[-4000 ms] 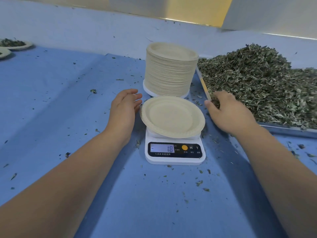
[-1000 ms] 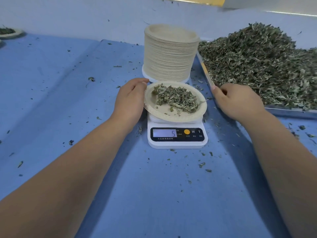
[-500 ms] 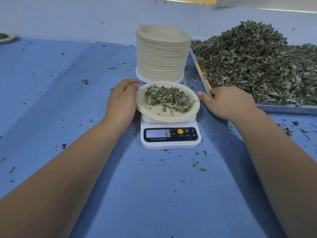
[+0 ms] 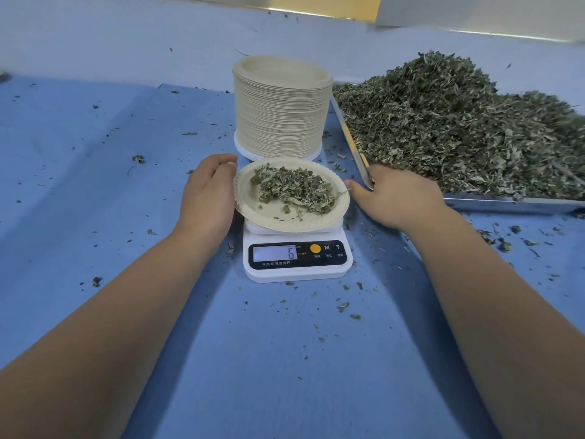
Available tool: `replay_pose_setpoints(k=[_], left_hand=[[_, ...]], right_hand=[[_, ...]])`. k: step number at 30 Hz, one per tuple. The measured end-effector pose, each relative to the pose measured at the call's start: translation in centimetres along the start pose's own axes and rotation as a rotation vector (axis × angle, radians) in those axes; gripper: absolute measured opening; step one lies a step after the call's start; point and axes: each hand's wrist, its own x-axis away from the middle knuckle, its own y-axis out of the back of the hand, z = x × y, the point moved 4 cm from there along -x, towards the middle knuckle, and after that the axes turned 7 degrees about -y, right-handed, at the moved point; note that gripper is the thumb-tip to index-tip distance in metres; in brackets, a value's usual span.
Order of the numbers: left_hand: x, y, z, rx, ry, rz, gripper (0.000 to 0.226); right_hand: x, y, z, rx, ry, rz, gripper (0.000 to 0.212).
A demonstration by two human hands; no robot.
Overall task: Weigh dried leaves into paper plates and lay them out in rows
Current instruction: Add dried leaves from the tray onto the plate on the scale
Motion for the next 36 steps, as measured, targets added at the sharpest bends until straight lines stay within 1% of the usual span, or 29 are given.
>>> replay_pose_setpoints(k=[1,3,8,11,13,14,16,17,19,22,25,27,30,33,36], left_hand=[[0.1,0.0,0.0,0.001,0.0,0.004,0.04],[0.1,0.1,-0.1,0.016,0.013,-0.001,0.041],[-0.1,0.4,-0.2,0.049,0.045,-0.024,0.035],[0.0,0.3,-0.1,0.052,0.045,-0.024,0.037],[-0.1,0.3,-0.1,0.053,0.05,-0.026,0.038],[-0.1,0.3,-0.1,0.055,0.053,-0.026,0.037],[-0.1,0.3,-0.1,0.068,0.057,-0.028,0.034],[-0.1,0.4,-0.1,0.083,0.06,-0.035,0.032],[-0.2,0.5,0.0,0.111,0.066,-0.053,0.03],[-0.2,0.5,0.1,0.117,0.063,-0.054,0.03],[-0.2,0.4,0.1,0.12,0.059,-0.048,0.03],[-0.2,0.4,0.1,0.123,0.056,-0.046,0.03],[0.0,0.3,0.0,0.123,0.05,-0.04,0.033],[0.0,0.3,-0.2,0.113,0.043,-0.033,0.033],[0.1,0.2,-0.3,0.093,0.034,-0.018,0.035]], right_hand=[[0.0,-0.1,0.0,0.039,-0.006,0.035,0.059],[0.0,-0.1,0.1,0.06,-0.014,0.04,0.056],[0.1,0.1,-0.3,-0.045,0.016,-0.126,0.05],[0.2,0.2,-0.4,-0.056,0.032,-0.152,0.049],[0.4,0.1,-0.3,-0.032,0.048,-0.155,0.057],[0.4,0.2,-0.3,-0.038,0.041,-0.149,0.064],[0.1,0.6,-0.3,-0.112,0.001,-0.112,0.079],[-0.3,0.8,-0.4,-0.171,-0.015,-0.086,0.082],[-1.1,1.2,-0.3,-0.276,-0.033,-0.041,0.079],[-2.3,1.8,-0.4,-0.356,-0.07,-0.05,0.075],[-3.1,2.2,-0.6,-0.38,-0.126,-0.086,0.072],[-3.1,2.5,-0.7,-0.356,-0.123,-0.089,0.071],[-2.8,4.2,-0.6,-0.437,-0.118,-0.218,0.069],[-2.1,6.9,1.3,-0.476,-0.05,-0.314,0.066],[0.0,8.7,5.5,-0.49,0.054,-0.295,0.063]])
